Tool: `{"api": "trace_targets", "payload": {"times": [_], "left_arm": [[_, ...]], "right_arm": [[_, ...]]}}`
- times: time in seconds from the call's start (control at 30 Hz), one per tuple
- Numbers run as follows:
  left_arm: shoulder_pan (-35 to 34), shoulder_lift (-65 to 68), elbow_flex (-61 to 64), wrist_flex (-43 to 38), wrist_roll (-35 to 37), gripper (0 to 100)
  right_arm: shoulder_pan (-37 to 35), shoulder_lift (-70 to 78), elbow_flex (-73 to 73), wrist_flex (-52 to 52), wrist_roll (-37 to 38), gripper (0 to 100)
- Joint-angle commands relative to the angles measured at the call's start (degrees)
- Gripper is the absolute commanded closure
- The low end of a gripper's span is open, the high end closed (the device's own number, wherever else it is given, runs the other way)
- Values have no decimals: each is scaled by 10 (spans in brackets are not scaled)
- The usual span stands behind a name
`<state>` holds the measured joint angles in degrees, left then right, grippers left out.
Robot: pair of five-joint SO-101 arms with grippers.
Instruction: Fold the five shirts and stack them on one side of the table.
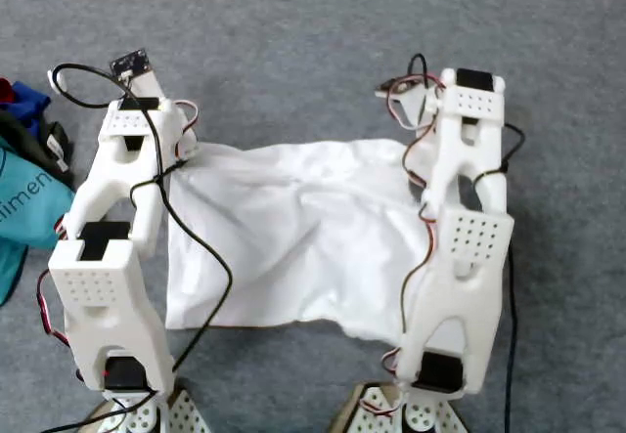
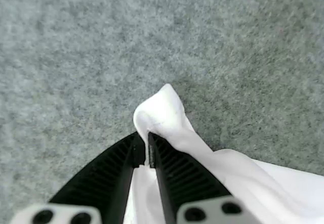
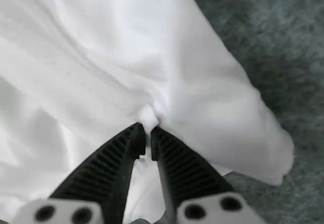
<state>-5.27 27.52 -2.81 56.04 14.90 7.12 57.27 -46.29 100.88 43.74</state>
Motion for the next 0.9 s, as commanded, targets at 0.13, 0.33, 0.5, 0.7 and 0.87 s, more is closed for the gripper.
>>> {"api": "trace_targets", "payload": {"times": [0.13, 0.33, 0.5, 0.7, 0.87], "left_arm": [[13, -2, -22, -9, -4, 981], [13, -2, -23, -10, -4, 981], [13, -2, -23, -10, -4, 981], [22, -8, -24, -9, -3, 981], [22, -85, -112, 119, -2, 981]], "right_arm": [[8, -71, -51, 15, -22, 993], [25, -194, -41, 15, -37, 993], [29, -317, -3, 15, -50, 993], [22, -459, 42, 13, -100, 995], [19, -570, 25, 11, -160, 995]]}}
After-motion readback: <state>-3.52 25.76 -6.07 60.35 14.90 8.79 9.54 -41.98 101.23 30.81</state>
